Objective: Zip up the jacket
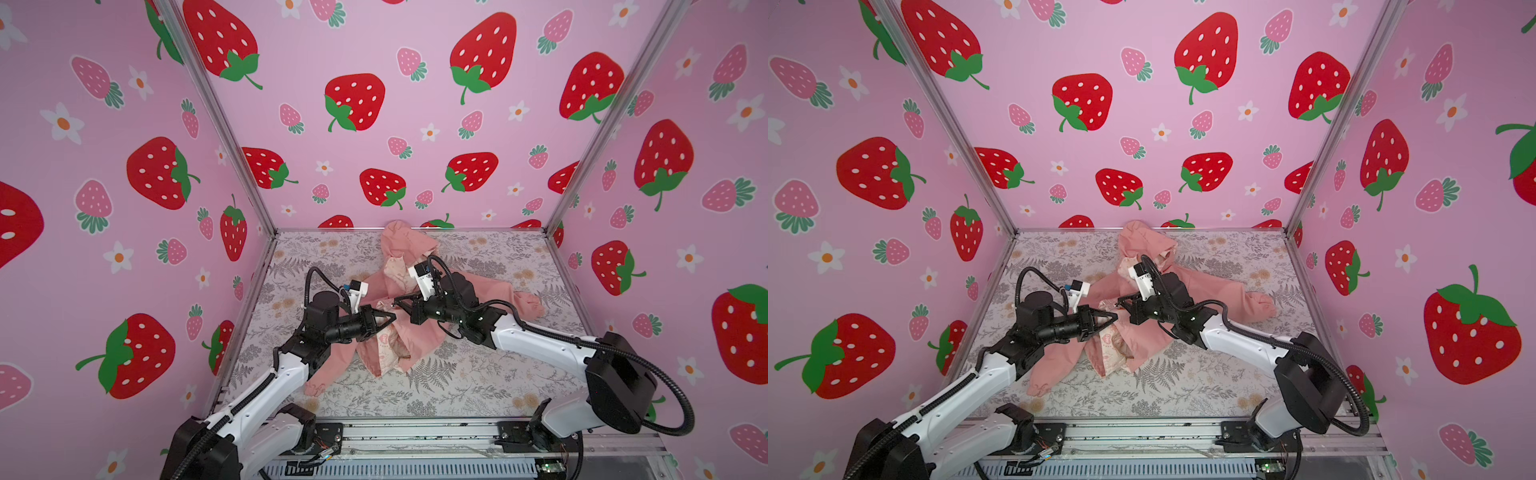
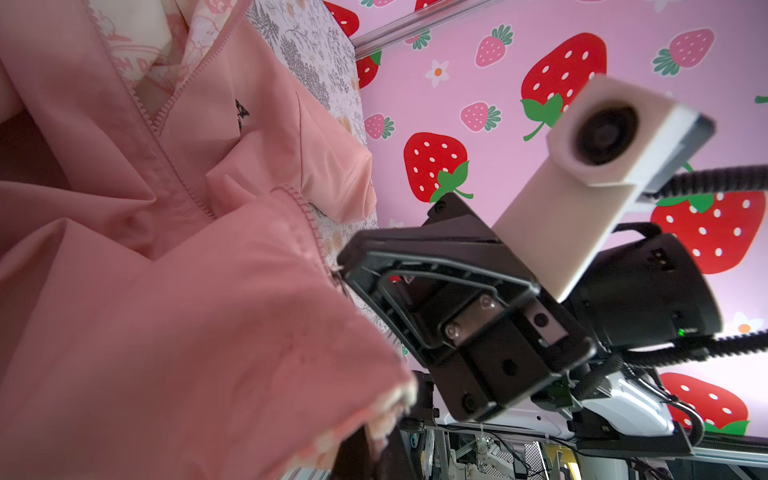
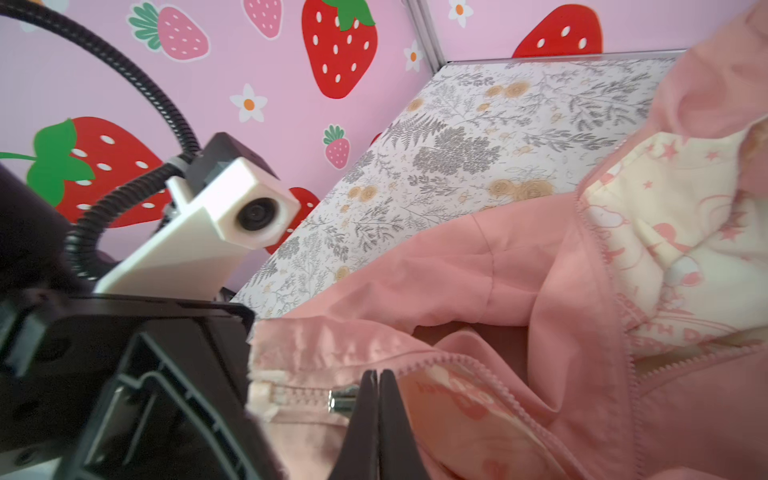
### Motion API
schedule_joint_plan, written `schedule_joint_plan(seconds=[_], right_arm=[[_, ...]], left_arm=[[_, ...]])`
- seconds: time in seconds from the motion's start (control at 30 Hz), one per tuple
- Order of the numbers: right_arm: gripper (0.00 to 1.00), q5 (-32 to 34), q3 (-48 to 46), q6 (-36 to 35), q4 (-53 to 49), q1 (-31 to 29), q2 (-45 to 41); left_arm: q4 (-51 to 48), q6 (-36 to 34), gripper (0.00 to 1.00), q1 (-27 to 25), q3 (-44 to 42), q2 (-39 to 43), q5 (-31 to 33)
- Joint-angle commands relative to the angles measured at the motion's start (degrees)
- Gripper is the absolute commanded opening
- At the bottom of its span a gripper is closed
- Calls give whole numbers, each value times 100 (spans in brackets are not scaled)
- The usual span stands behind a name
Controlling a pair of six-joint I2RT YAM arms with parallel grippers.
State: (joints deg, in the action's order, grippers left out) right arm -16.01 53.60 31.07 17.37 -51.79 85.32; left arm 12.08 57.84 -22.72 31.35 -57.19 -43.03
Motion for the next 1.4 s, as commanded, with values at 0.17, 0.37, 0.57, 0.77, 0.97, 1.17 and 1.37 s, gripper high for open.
schedule_joint_plan(seconds=[0.17, 0.37, 0.57, 0.77, 0.97, 1.17, 1.37], right_arm=[[0, 123, 45, -119, -114, 10, -98], [0, 10, 12, -18, 55, -158, -165], [0, -8, -51, 9, 109, -209, -197], [0, 56, -166, 31, 128, -218, -296], [0, 36, -184, 33, 128, -224, -356], [0, -14, -192, 12, 88, -218, -405], [15, -11, -258, -32, -266, -120, -538]], left_arm=[[122, -57, 8, 57, 28, 74, -207], [627, 261, 39, 83, -62, -133, -154], [1051, 588, 38, 119, -214, -227, -36], [1245, 855, 30, 274, -427, -155, 134], [1235, 923, 21, 361, -521, -116, 170], [1289, 976, 5, 401, -568, -165, 167], [1233, 883, 0, 446, -520, -179, 155]])
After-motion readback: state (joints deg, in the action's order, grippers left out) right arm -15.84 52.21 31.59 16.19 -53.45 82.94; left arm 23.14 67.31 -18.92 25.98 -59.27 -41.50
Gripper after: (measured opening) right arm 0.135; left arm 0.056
